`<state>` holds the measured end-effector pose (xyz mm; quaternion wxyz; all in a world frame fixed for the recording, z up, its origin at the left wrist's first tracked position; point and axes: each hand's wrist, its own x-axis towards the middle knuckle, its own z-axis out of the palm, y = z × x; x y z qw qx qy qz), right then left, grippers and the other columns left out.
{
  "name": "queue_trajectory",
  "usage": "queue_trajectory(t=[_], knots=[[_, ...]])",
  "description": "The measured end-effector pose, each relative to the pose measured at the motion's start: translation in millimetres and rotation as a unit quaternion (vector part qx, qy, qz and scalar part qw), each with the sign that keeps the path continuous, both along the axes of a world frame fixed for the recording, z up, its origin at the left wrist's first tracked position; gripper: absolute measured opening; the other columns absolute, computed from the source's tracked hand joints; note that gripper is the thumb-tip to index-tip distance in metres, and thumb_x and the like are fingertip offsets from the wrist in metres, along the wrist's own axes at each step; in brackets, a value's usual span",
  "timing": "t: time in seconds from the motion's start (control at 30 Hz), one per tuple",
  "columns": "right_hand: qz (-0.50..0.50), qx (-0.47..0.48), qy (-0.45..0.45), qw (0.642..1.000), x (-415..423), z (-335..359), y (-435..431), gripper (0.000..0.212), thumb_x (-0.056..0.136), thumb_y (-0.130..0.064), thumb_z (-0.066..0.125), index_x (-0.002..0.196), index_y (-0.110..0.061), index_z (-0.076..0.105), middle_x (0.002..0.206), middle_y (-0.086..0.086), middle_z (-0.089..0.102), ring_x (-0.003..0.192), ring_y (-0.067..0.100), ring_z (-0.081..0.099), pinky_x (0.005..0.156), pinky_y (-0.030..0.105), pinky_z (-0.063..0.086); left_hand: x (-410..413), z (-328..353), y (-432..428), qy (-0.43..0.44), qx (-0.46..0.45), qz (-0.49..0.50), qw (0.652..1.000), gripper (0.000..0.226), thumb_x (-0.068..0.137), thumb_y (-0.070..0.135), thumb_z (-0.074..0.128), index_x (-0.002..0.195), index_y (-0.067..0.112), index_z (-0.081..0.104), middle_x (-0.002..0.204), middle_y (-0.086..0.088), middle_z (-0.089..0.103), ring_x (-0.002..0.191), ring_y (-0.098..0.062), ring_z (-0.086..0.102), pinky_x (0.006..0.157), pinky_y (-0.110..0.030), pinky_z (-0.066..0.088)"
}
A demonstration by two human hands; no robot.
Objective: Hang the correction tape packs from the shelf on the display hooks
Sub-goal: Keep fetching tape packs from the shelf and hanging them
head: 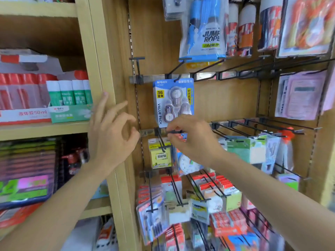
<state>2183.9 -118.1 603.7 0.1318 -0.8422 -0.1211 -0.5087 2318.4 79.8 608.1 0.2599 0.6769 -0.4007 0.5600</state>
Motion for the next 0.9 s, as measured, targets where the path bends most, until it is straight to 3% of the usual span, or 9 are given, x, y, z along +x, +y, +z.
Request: queue_trajectory(t=[0.1,0.17,0.37,0.43,0.5,0.57,0.63,0.8,0.9], knots=[[0.007,0.025,0.030,0.999,-23.5,-20.0,1.0,0.012,0.083,-0.021,0.062,0.090,-0.018,0.071,0.081,-0.005,0.070,0.075,0.015,0.065,0.069,0.042,0.055,-25.9,-32.7,10.7,0.042,0.033,-0.036,0.998,0.011,0.079,0.029,0.064,0.080,0.021,0.072,0.115,0.002,0.072,0.115,-0.028,0.062,0.096,-0.045,0.046],[0.016,0.048,0.052,0.997,-37.4,-39.9,-1.0,0.014,0.083,-0.023,0.061,0.092,-0.020,0.071,0.080,-0.007,0.070,0.074,0.009,0.065,0.070,0.040,0.056,-42.7,-57.7,19.7,0.096,0.068,-0.064,0.991,0.016,0.080,0.033,0.060,0.078,0.022,0.071,0.103,0.006,0.074,0.098,-0.021,0.066,0.088,-0.039,0.046],[0.025,0.158,0.122,0.980,-81.0,-146.6,0.0,0.008,0.083,-0.010,0.068,0.085,-0.016,0.073,0.077,-0.010,0.069,0.071,-0.002,0.063,0.069,0.013,0.049,-79.7,-172.3,36.4,0.309,0.129,-0.117,0.935,0.006,0.079,0.029,0.064,0.078,0.026,0.070,0.084,0.014,0.069,0.086,-0.011,0.063,0.077,-0.034,0.048],[0.019,0.207,0.150,0.967,-91.8,-195.0,2.3,0.008,0.081,-0.011,0.066,0.083,-0.015,0.073,0.075,-0.010,0.069,0.070,-0.003,0.062,0.067,0.010,0.047,-92.6,-220.9,42.7,0.390,0.150,-0.111,0.902,0.003,0.082,0.026,0.070,0.080,0.027,0.072,0.083,0.018,0.069,0.082,0.002,0.062,0.074,-0.021,0.047],[0.001,0.255,0.193,0.947,-101.5,-243.9,3.8,0.009,0.082,-0.016,0.064,0.081,-0.017,0.072,0.073,-0.010,0.069,0.068,0.002,0.063,0.064,0.017,0.049,-109.2,-275.0,46.8,0.478,0.163,-0.102,0.857,0.007,0.083,0.034,0.070,0.081,0.029,0.074,0.081,0.023,0.070,0.078,0.008,0.062,0.069,-0.012,0.044],[-0.011,0.301,0.235,0.924,-113.9,-293.2,6.1,0.008,0.083,-0.018,0.064,0.082,-0.017,0.072,0.072,-0.010,0.069,0.066,0.006,0.063,0.063,0.022,0.051,-127.4,-330.6,50.6,0.579,0.166,-0.087,0.794,0.019,0.080,0.045,0.064,0.081,0.030,0.074,0.081,0.025,0.071,0.079,0.006,0.065,0.070,-0.021,0.052],[-0.022,0.332,0.274,0.902,-127.2,-339.6,10.2,0.007,0.086,-0.014,0.066,0.081,-0.017,0.070,0.071,-0.009,0.068,0.064,0.006,0.061,0.063,0.024,0.051,-146.8,-385.7,55.2,0.662,0.201,-0.065,0.719,0.014,0.080,0.043,0.065,0.079,0.033,0.073,0.080,0.024,0.072,0.079,0.005,0.067,0.072,-0.026,0.054],[-0.089,0.354,0.387,0.847,-160.6,-440.3,26.1,0.017,0.083,-0.020,0.063,0.070,-0.030,0.059,0.055,-0.011,0.058,0.057,-0.008,0.056,0.056,0.003,0.034,-203.7,-504.2,75.6,0.786,0.267,-0.039,0.556,0.009,0.075,0.042,0.062,0.069,0.044,0.068,0.070,0.024,0.070,0.071,0.009,0.065,0.075,-0.031,0.057],[-0.143,0.376,0.511,0.760,-180.0,-496.0,32.7,0.012,0.079,-0.017,0.060,0.071,-0.022,0.068,0.066,0.004,0.070,0.065,0.021,0.067,0.061,0.027,0.047,-234.6,-538.3,81.5,0.820,0.276,-0.001,0.502,0.017,0.073,0.048,0.056,0.061,0.041,0.066,0.066,0.028,0.066,0.079,0.002,0.069,0.068,-0.020,0.048]])
